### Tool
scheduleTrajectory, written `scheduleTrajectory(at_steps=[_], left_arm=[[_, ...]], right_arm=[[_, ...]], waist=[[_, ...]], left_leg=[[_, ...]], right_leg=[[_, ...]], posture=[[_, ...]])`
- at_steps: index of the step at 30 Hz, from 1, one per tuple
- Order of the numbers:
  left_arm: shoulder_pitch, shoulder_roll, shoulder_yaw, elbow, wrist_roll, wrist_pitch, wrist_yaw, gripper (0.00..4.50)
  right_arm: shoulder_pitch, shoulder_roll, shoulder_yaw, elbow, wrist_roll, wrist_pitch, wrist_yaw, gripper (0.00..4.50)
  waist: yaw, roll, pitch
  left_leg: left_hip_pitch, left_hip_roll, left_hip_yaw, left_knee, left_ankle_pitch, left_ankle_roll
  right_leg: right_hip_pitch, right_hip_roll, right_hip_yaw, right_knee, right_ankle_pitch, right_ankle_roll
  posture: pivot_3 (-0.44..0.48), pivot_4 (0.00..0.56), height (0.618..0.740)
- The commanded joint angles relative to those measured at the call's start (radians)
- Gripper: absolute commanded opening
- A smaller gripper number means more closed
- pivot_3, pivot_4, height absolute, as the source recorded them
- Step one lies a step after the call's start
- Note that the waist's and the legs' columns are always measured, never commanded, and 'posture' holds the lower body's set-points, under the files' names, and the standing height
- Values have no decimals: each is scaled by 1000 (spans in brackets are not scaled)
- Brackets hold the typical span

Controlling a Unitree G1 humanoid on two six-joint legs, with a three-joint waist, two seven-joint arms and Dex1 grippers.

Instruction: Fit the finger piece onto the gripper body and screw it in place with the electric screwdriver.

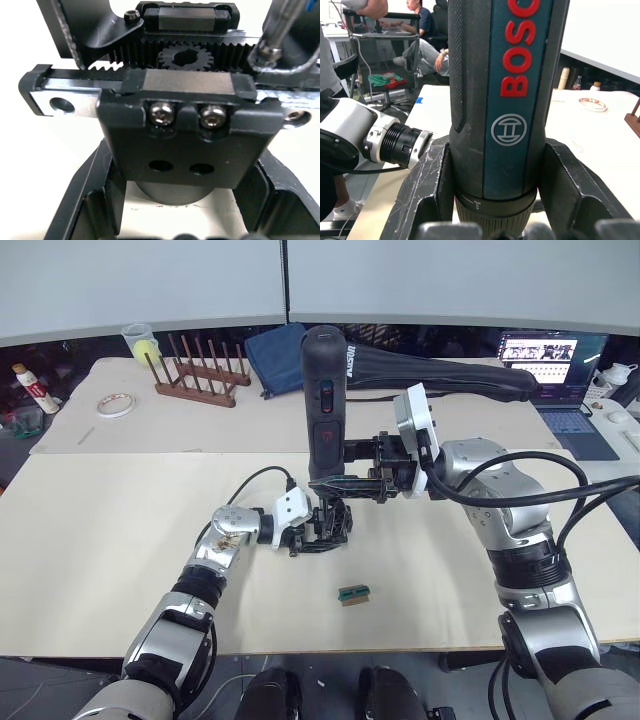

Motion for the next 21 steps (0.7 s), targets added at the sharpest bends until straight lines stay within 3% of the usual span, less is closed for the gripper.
scheduleTrajectory(at_steps=[1,12,21], left_arm=[[-31,30,27,-2,7,-6,15,2327],[-29,32,30,-9,4,-1,19,2327],[2,28,3,-11,24,-12,15,2327]], right_arm=[[41,-11,70,51,-67,25,5,1958],[32,-8,58,84,-87,-23,-12,1957],[-65,19,-98,-64,78,7,-79,1957]], waist=[[0,0,0],[-1,0,0],[-1,0,0]], left_leg=[[0,0,0,0,0,0],[0,0,0,0,0,0],[-3,0,0,0,0,0]], right_leg=[[0,0,0,0,0,0],[0,0,0,0,0,0],[-3,0,0,0,1,-1]], posture=[[0,150,740],[0,150,740],[0,150,740]])
